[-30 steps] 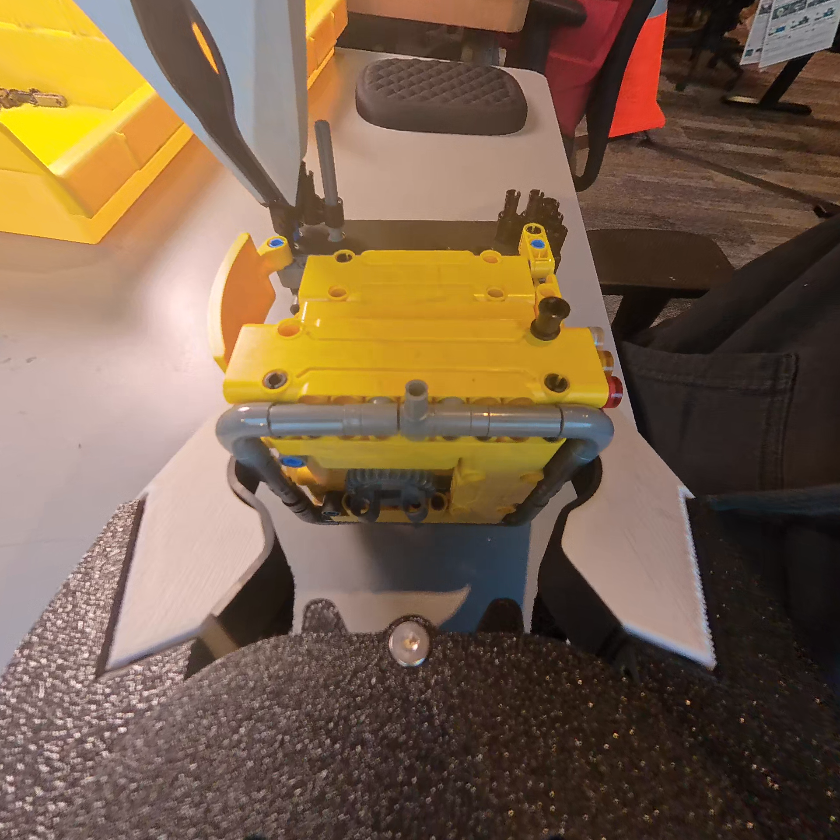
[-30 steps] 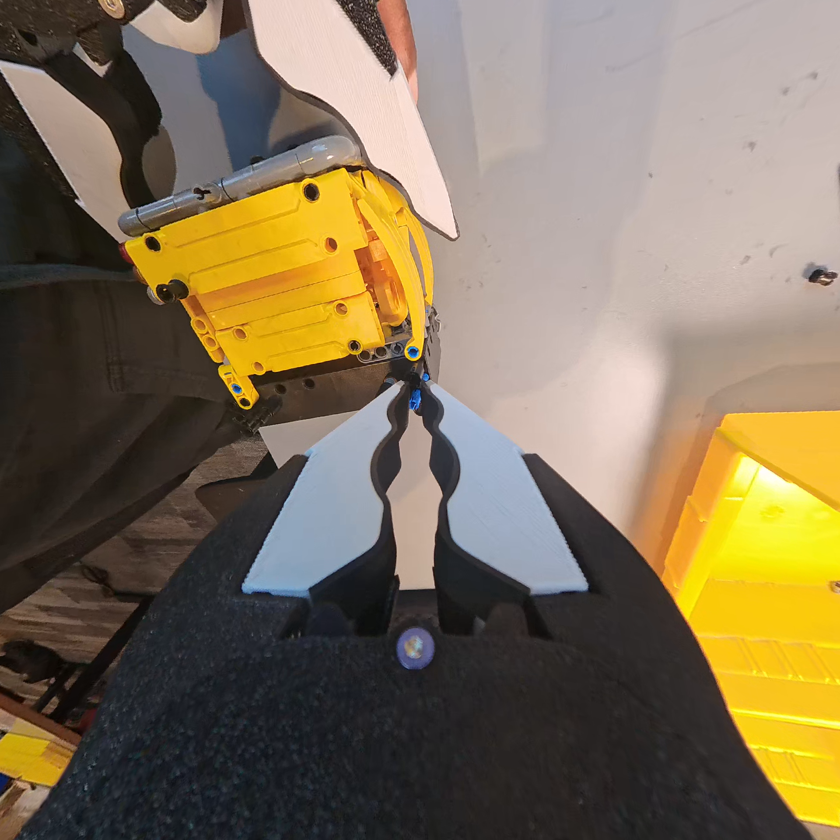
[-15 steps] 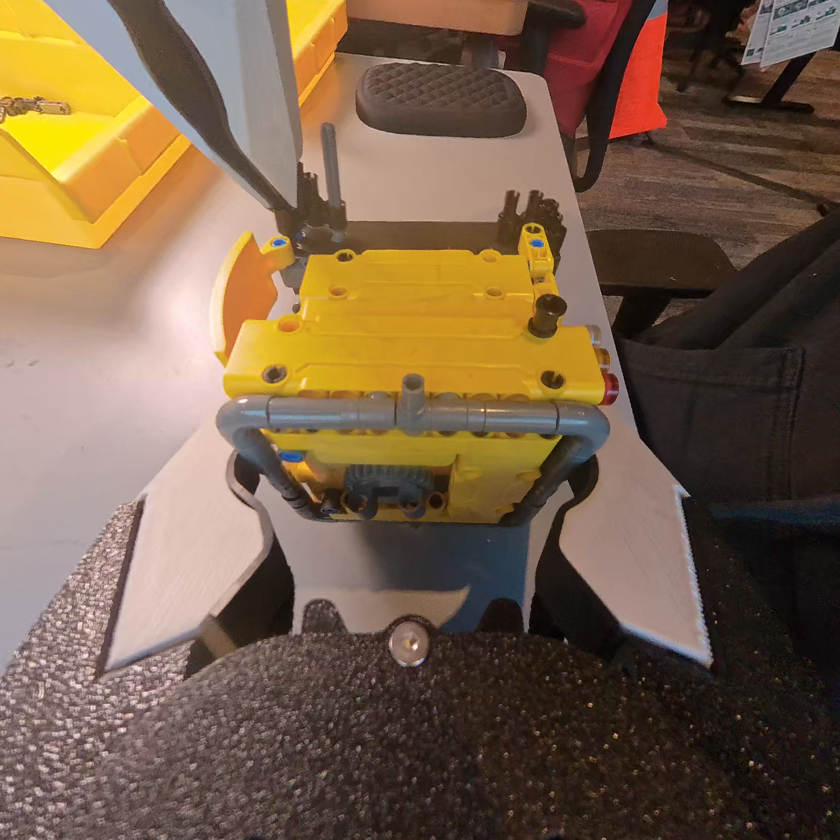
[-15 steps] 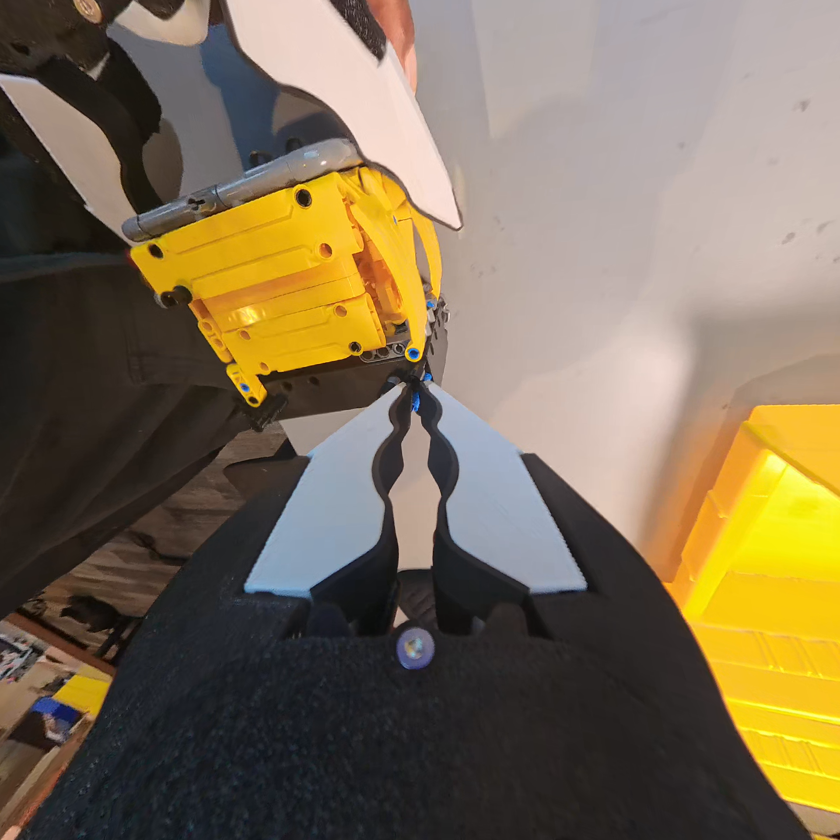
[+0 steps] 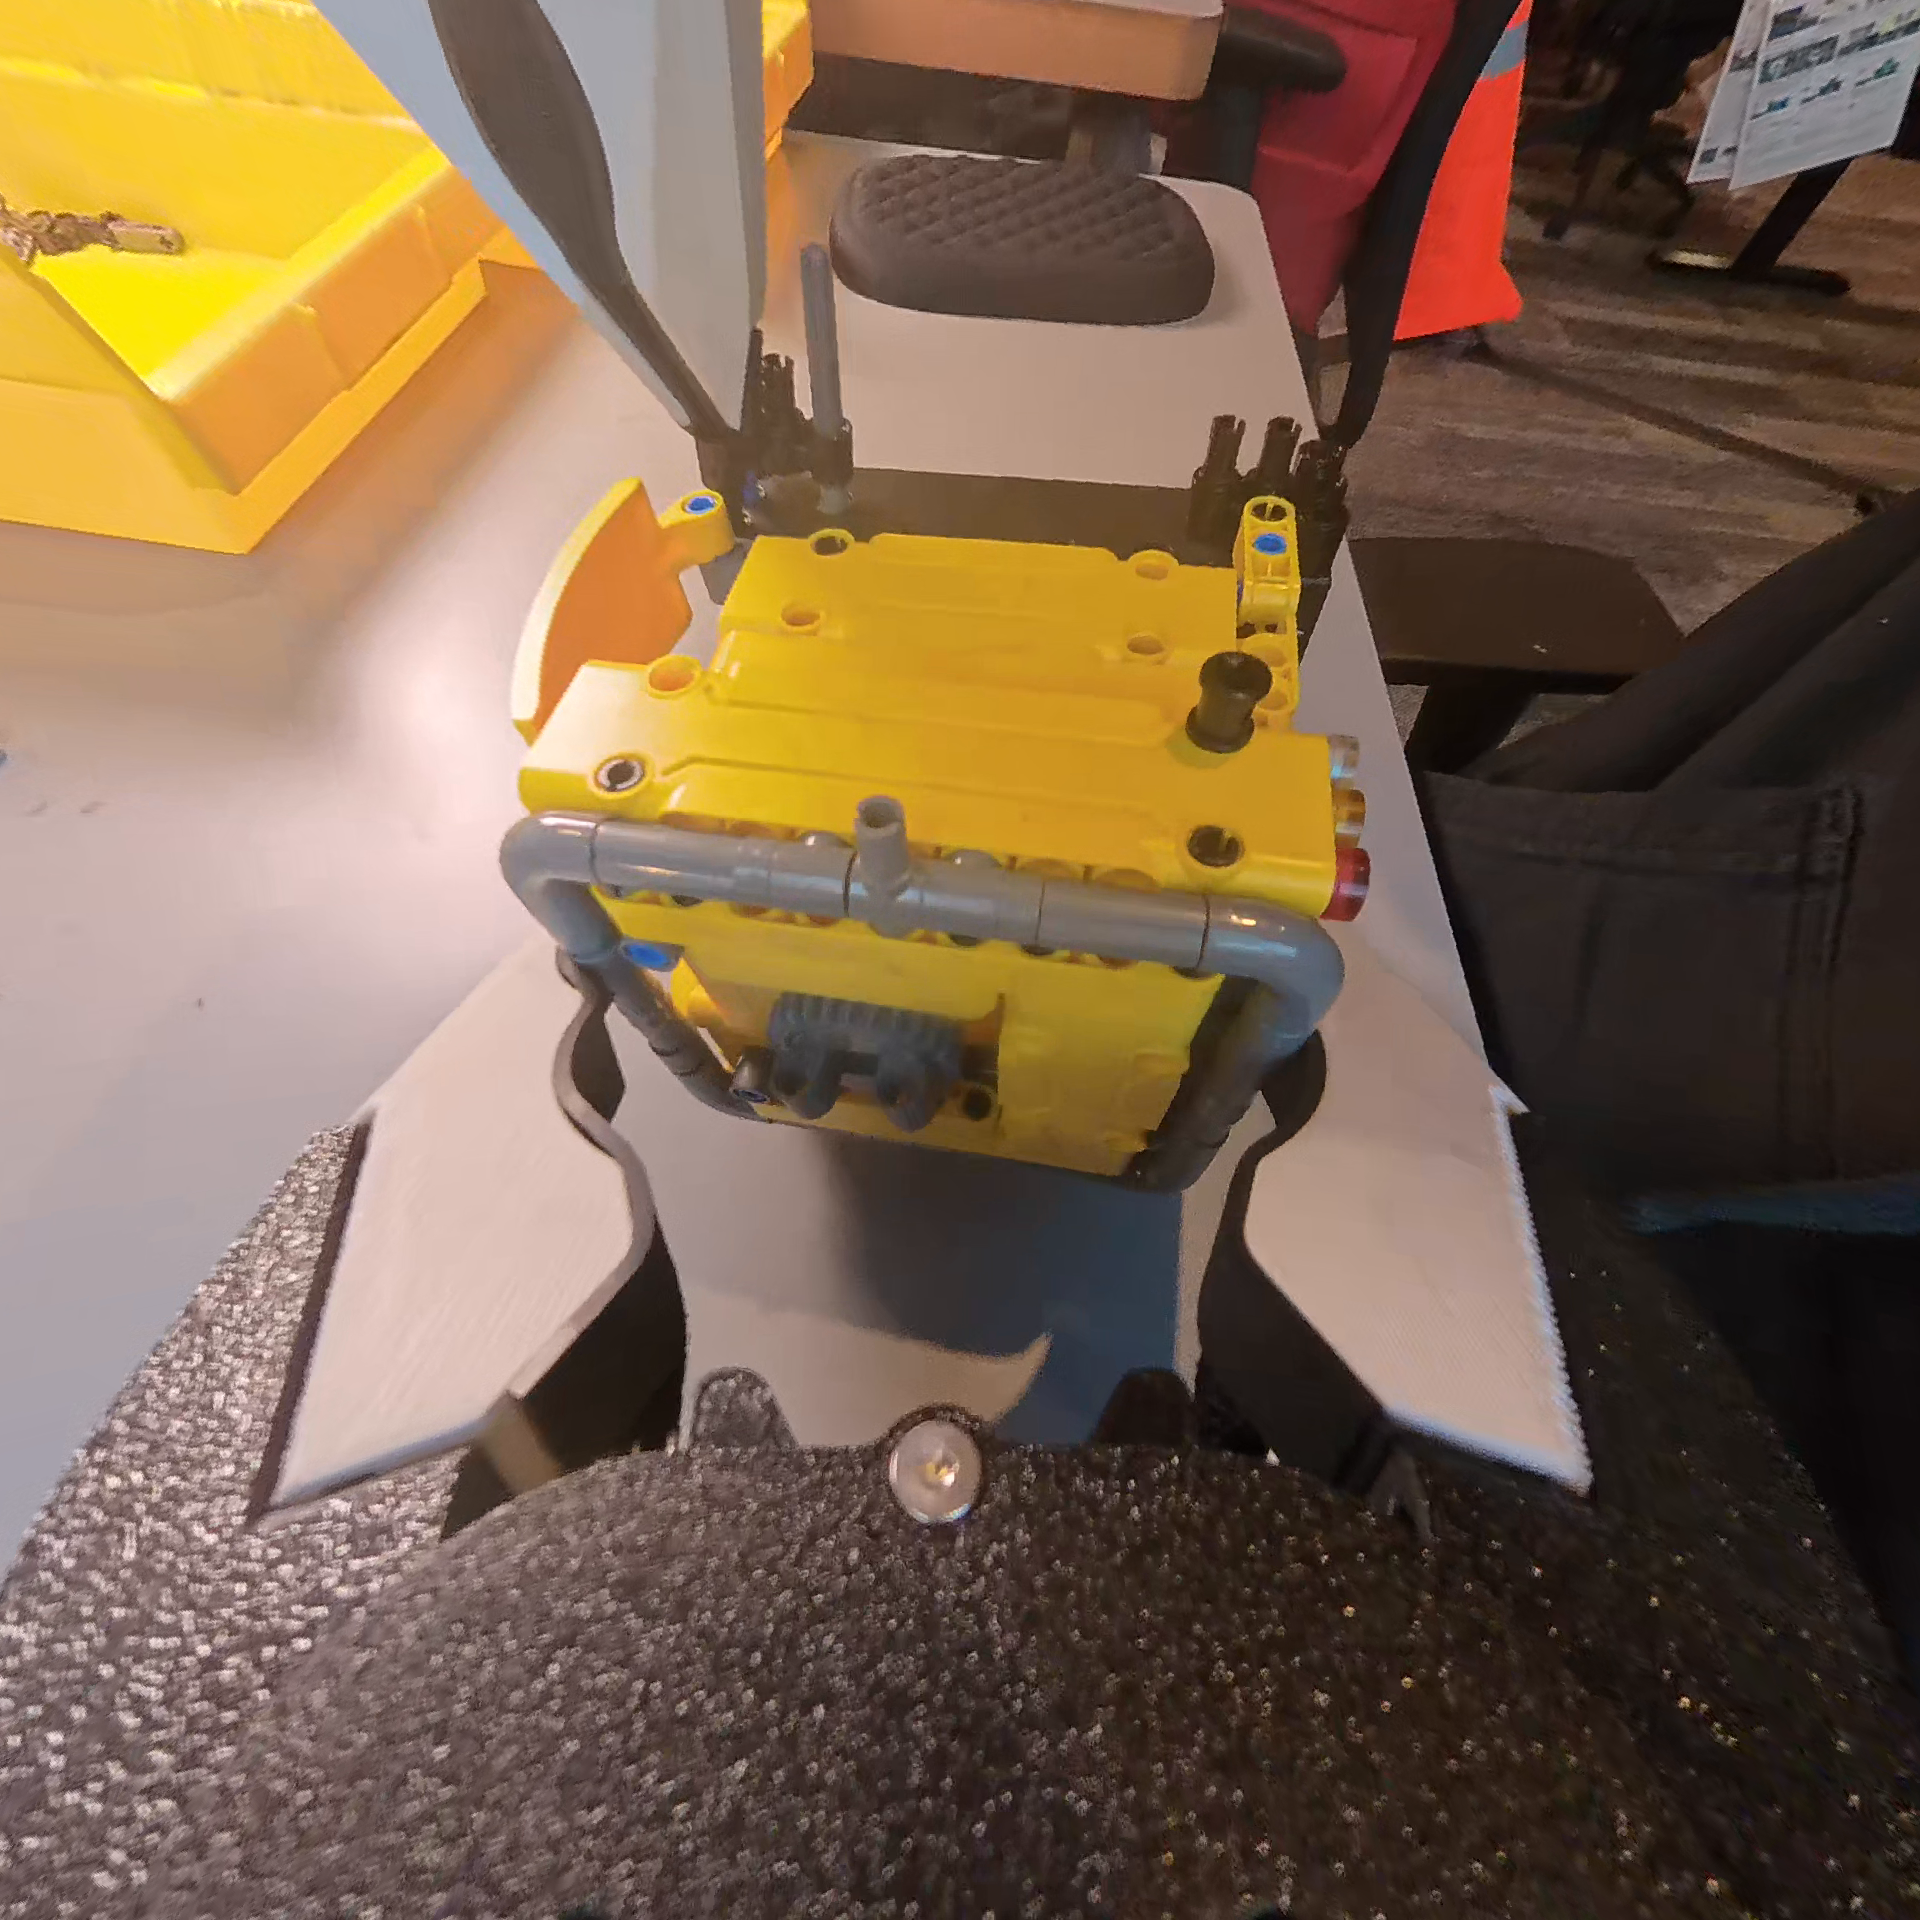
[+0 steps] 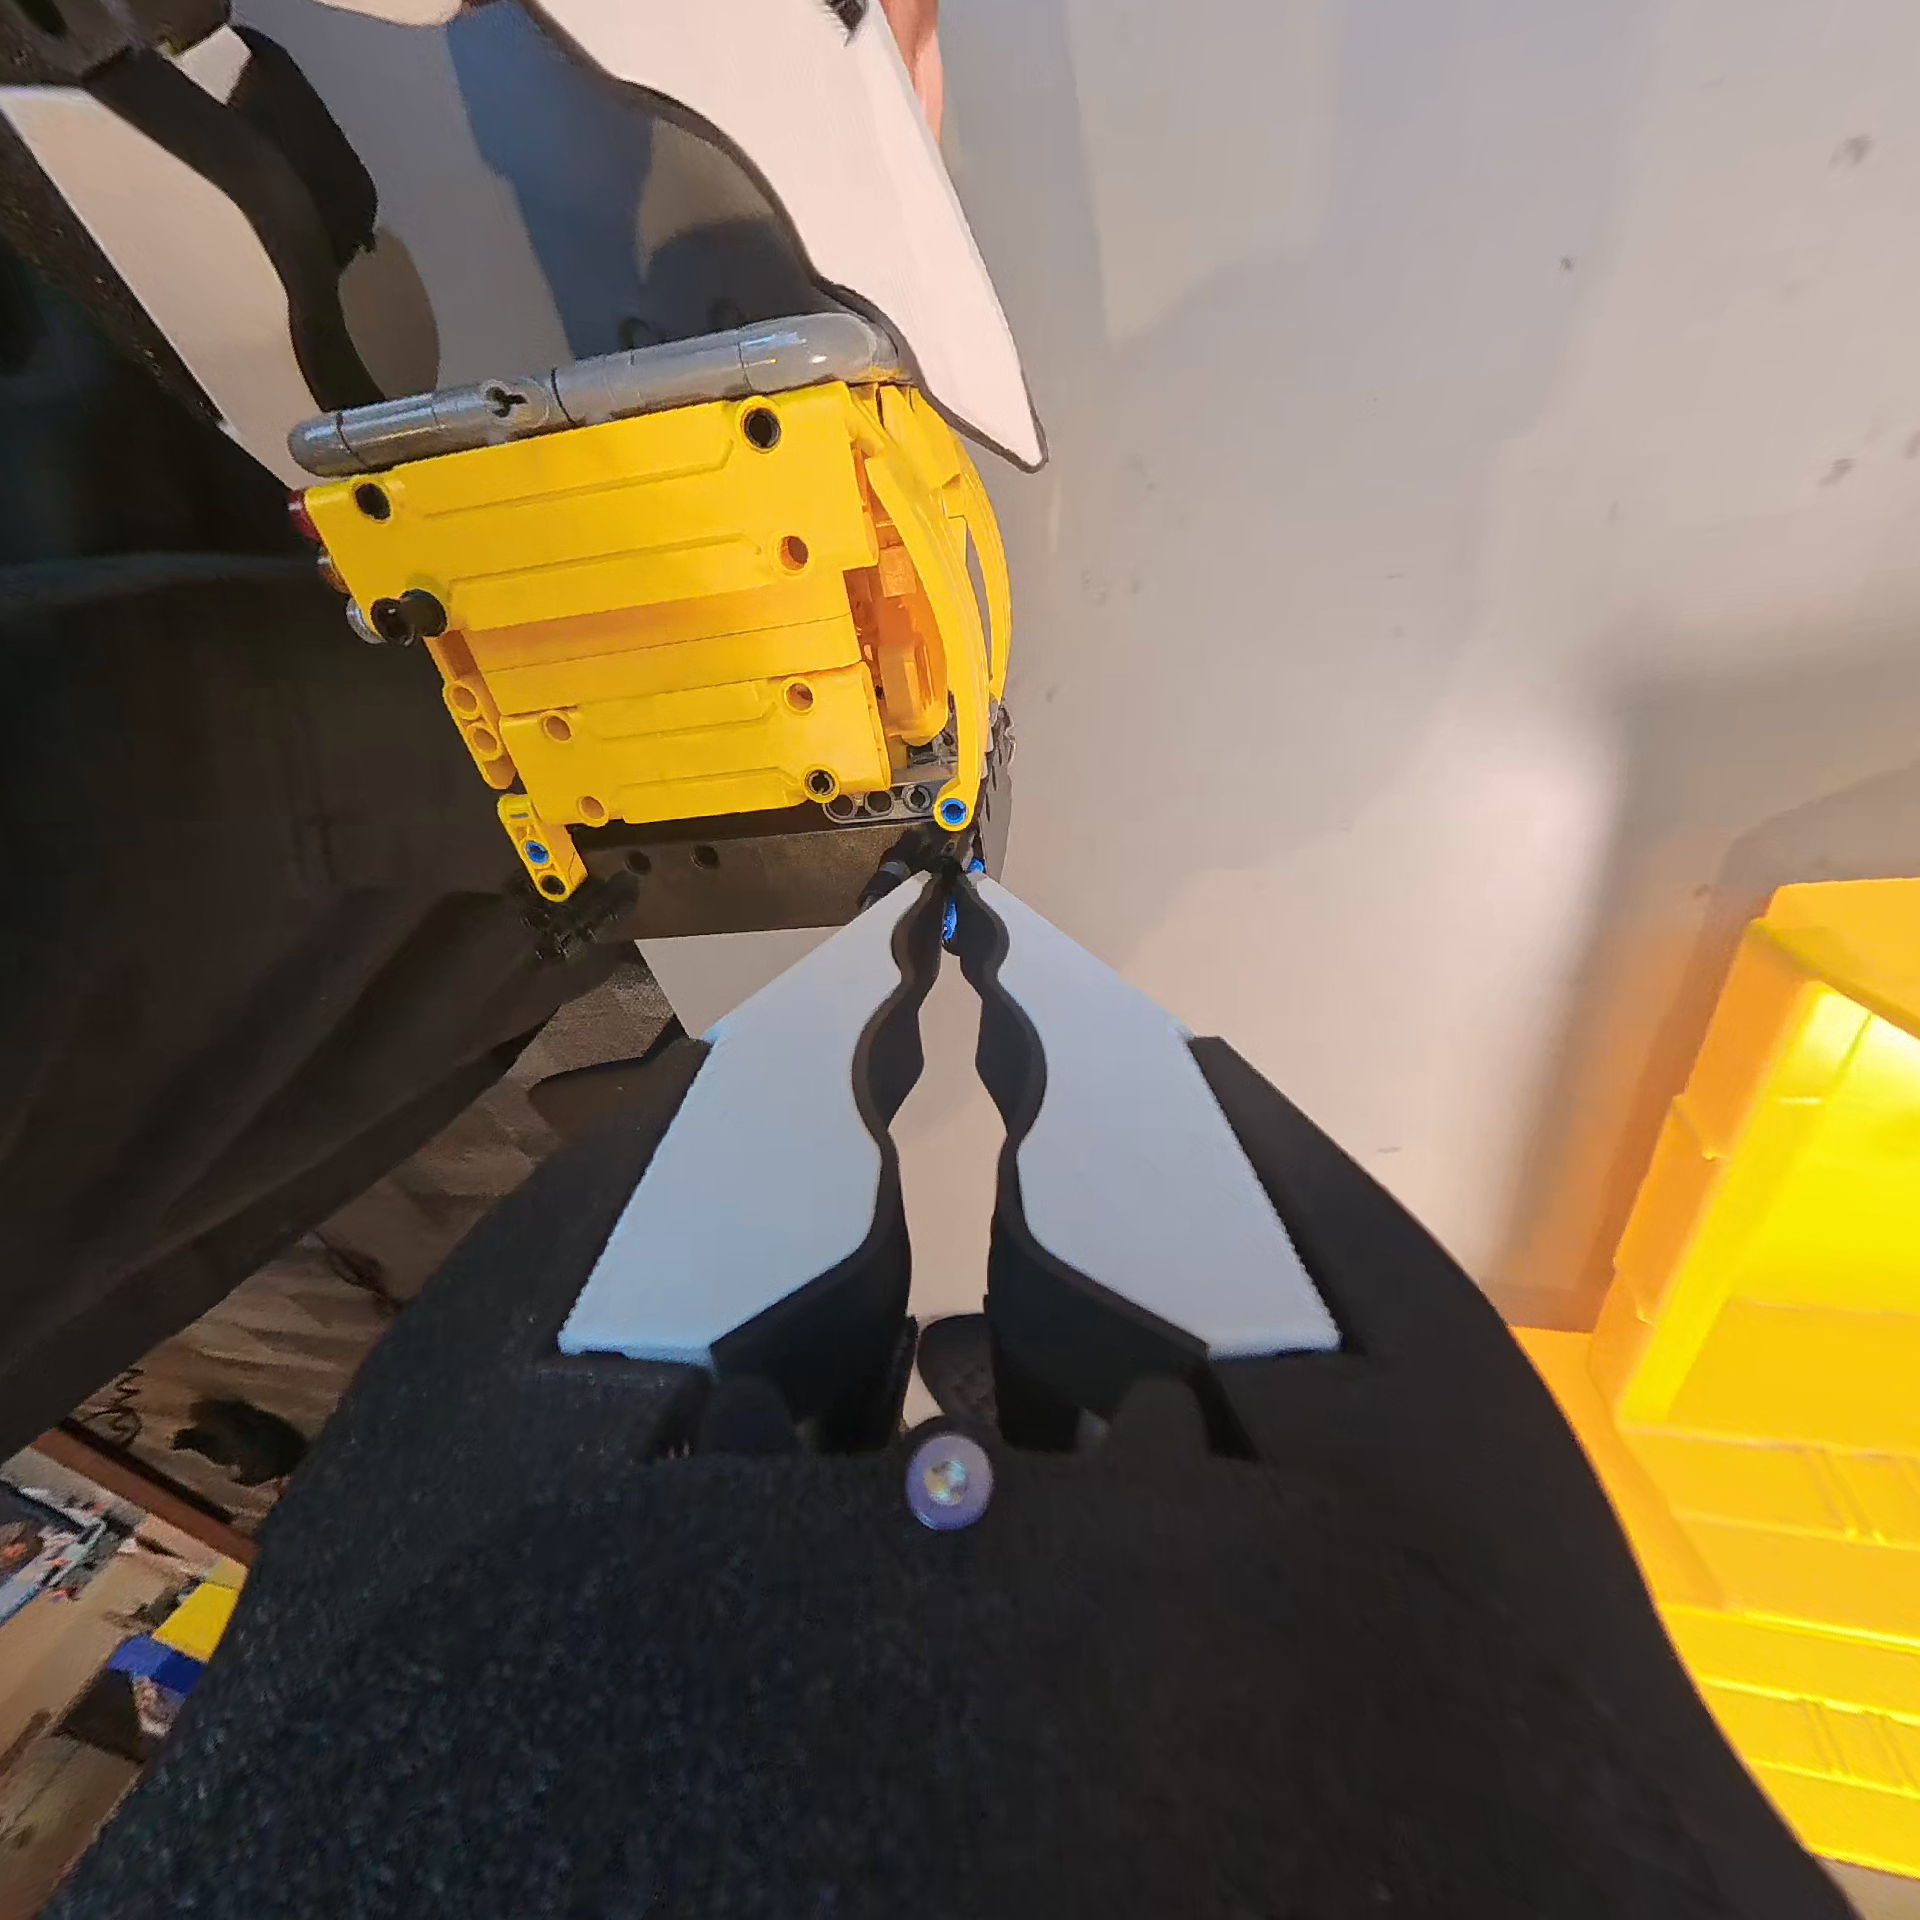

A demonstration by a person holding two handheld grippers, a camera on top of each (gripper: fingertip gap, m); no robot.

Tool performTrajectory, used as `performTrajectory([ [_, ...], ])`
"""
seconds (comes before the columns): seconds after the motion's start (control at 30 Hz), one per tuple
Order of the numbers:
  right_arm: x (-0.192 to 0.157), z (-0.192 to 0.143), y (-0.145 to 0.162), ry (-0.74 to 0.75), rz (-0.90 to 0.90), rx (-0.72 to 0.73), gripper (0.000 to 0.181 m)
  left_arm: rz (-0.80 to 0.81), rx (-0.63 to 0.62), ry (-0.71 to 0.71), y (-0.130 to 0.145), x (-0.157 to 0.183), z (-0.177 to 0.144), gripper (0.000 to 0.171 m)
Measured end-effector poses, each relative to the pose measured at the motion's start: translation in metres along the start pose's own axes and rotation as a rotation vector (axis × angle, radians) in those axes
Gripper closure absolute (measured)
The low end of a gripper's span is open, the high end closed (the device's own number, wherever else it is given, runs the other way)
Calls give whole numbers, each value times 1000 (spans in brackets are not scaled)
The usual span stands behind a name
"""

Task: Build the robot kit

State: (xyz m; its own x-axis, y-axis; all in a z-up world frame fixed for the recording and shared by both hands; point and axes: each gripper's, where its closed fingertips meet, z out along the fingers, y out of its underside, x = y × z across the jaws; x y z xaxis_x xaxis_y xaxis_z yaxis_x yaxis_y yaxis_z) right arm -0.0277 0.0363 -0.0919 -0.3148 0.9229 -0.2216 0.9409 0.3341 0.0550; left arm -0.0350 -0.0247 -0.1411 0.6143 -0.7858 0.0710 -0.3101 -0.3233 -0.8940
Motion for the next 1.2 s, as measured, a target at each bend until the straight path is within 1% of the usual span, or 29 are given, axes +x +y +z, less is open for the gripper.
performTrajectory([
  [0.1,0,0,-1,-11,4,17,179,-30,60,46,-9,2,-4,40],
  [0.17,-1,0,-1,-27,7,25,179,-84,95,88,-13,3,-3,30],
  [0.23,0,0,-2,-25,9,39,179,-91,139,106,-23,4,-1,24],
  [0.3,-1,0,-2,-20,-4,31,179,-83,117,115,-24,6,7,20],
  [0.33,-2,0,-1,-18,-6,24,179,-68,96,112,-22,7,10,21],
  [0.47,-2,0,0,-10,4,36,179,-53,90,100,-21,9,11,23],
  [0.73,-6,-2,0,60,-49,18,177,-16,71,58,-18,11,11,24],
  [0.83,-7,-2,1,69,-53,25,177,-13,69,57,-18,11,11,24],
  [0.9,-6,-3,1,81,-56,30,173,-9,66,59,-17,11,10,24],
  [0.97,-8,-3,1,70,-59,33,173,-22,61,80,-15,14,10,23],
  [1.03,-11,0,3,58,-77,16,175,-50,85,116,-19,17,3,24],
  [1.1,-10,1,1,74,-98,20,177,-70,123,127,-30,15,-12,22],
  [1.13,-11,0,0,71,-101,31,177,-70,115,135,-35,14,-19,28],
  [1.2,-12,-1,-2,65,-113,46,177,-56,19,129,-35,11,-25,43],
])
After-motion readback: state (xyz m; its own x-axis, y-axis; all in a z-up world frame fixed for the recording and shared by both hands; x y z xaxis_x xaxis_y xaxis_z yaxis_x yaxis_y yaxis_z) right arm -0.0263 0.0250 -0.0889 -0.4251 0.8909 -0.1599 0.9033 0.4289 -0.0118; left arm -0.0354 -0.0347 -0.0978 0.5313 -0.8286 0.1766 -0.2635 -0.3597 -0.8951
